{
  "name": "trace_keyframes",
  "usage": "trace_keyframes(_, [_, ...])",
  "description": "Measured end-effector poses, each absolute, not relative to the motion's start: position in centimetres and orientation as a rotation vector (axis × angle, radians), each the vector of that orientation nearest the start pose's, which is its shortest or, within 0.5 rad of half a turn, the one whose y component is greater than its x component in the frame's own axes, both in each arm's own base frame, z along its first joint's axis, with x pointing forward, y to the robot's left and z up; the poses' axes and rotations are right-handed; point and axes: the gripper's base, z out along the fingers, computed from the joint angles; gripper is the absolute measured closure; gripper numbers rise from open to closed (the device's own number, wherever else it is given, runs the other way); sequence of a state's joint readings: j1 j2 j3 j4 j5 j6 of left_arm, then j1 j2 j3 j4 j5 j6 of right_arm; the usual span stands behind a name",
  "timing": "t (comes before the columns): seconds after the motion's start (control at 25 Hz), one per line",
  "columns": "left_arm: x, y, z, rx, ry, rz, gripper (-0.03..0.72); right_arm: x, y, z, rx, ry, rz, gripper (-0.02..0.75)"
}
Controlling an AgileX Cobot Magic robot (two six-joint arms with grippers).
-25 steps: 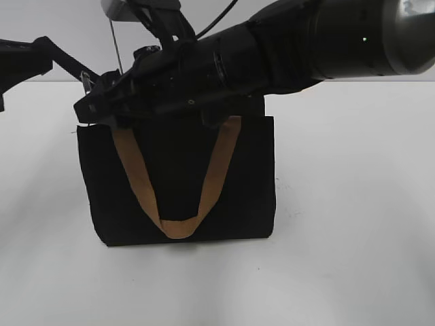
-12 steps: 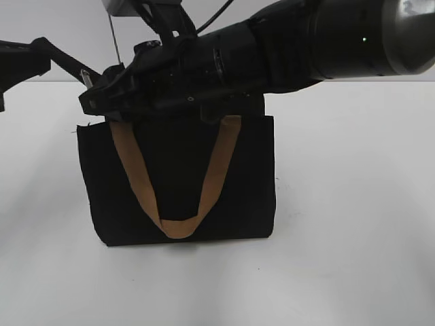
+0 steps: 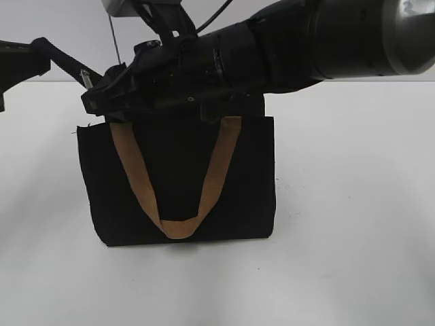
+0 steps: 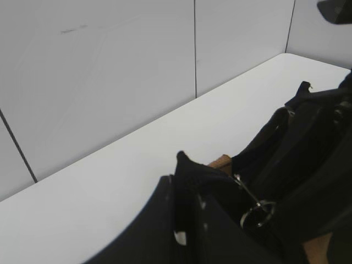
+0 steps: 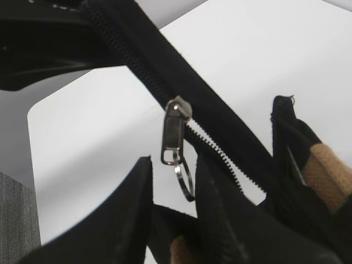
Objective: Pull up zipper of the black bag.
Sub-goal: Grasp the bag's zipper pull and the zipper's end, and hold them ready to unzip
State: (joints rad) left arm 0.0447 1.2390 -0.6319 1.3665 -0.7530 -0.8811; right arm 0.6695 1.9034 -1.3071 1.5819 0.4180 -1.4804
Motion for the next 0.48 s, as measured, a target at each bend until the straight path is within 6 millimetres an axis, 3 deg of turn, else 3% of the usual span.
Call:
trace_keyframes(0.32, [23.96,-5.01,27.49,0.799,1.649,-0.374,0.666,31.68,29.79,22.57,-0.857,1.998,0.893,0.518])
trace_keyframes(0.48, [23.96,-5.0,27.49,0.798,1.65,-0.373,0.666,31.79,29.86,22.81,-0.855,1.989,0.892,0.578])
